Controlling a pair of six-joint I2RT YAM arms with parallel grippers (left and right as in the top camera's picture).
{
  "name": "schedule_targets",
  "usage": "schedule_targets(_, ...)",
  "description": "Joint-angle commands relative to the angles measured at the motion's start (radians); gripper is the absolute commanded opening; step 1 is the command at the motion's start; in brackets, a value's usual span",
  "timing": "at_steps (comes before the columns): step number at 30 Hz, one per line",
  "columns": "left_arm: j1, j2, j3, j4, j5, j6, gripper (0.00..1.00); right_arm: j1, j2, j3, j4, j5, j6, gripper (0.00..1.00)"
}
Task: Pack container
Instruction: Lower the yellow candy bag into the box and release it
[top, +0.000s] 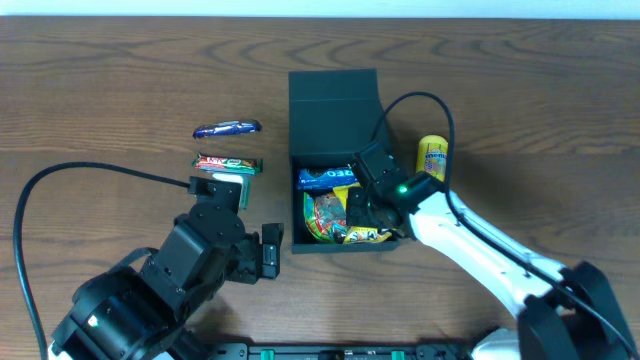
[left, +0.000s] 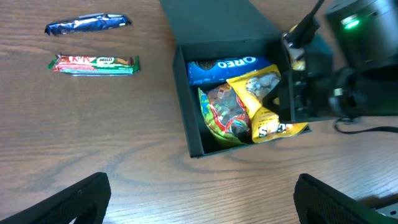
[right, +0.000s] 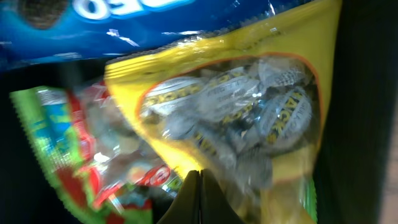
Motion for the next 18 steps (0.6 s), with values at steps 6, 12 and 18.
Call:
schedule_targets(6,0.002,-0.003,0.006,-0.013,0.000,-0.004,0.95,0.003,-0.254,0.100,-0.092,0.073,-0.060,0.02)
schedule_targets(12,0.002,-0.003,0.006,-0.012,0.000,-0.004,0.95,0.005,-0.219,0.049,-0.172,0.073,-0.026,0.02)
schedule_targets(18,0.002,-0.003,0.006,-0.012,0.000,-0.005,0.95,0.006,-0.147,-0.061,-0.080,0.016,-0.001,0.02)
